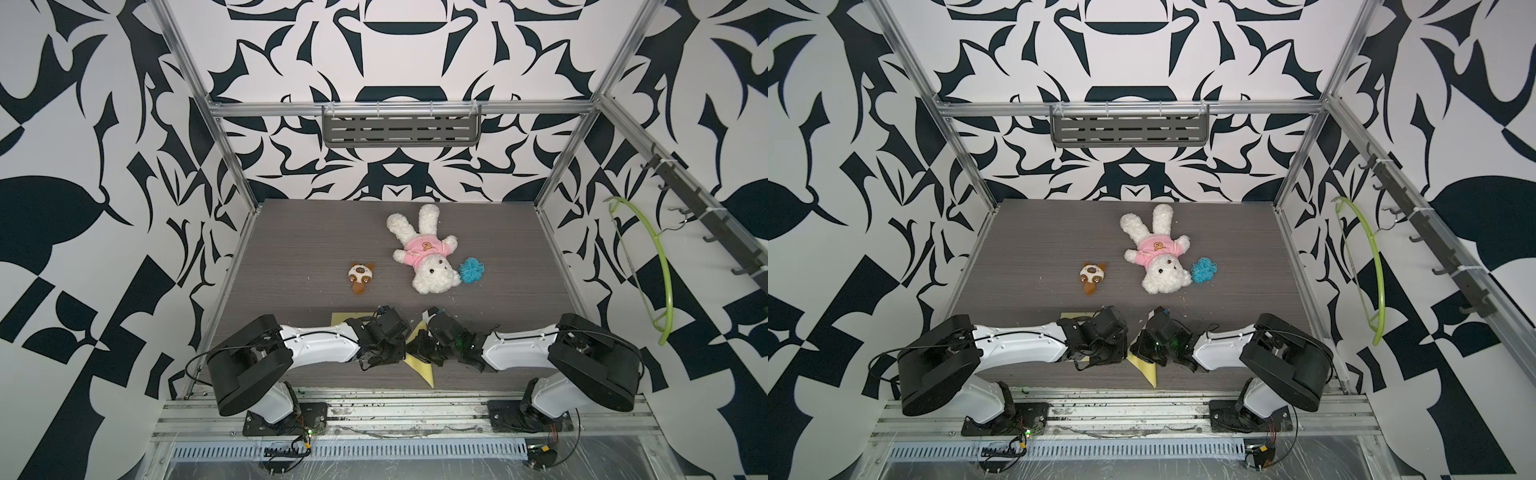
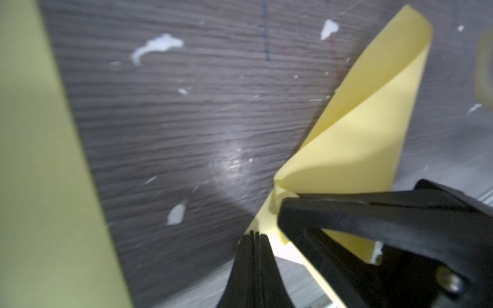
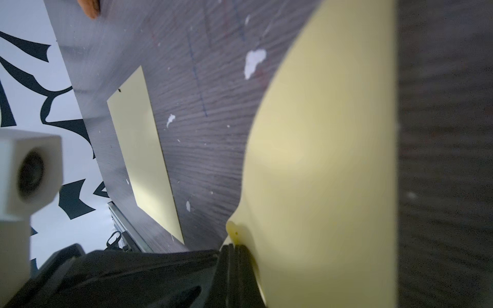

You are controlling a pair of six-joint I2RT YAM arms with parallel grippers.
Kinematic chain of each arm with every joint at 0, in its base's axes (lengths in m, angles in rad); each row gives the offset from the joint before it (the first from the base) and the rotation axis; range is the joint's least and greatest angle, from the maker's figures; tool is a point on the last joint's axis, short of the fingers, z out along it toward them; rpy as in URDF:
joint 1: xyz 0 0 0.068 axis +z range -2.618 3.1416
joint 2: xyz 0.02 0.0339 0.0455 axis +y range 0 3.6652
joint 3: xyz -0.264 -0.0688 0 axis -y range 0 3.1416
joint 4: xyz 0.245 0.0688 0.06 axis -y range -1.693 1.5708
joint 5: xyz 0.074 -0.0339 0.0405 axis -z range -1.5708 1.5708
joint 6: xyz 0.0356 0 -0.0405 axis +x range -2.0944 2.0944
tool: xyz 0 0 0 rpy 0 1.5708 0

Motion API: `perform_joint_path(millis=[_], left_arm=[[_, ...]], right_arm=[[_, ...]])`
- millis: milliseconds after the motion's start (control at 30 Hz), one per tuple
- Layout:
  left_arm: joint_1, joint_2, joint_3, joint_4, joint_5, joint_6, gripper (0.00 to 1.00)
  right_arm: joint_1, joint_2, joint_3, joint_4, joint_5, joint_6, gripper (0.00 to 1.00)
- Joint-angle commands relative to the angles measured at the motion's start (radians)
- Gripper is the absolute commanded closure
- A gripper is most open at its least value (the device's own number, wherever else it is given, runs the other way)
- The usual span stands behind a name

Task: Fold the square paper diagonally
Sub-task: Fold the paper at the center of the board.

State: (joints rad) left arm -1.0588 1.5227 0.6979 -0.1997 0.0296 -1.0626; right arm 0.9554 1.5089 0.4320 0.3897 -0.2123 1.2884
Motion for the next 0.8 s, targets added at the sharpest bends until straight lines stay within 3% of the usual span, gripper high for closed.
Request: perform_joint_path(millis=[0, 767], left_arm=[[0.0, -0.036, -0.012, -0.089, -0.033, 0.011, 1.0], [0.001, 0.016, -0.013, 0.033, -0.008, -0.012, 1.0]], right_arm=[[0.011, 0.015, -0.008, -0.063, 0.018, -0.024, 1.0], [0.025, 0.01, 0.013, -0.1, 0.032, -0.034, 1.0]])
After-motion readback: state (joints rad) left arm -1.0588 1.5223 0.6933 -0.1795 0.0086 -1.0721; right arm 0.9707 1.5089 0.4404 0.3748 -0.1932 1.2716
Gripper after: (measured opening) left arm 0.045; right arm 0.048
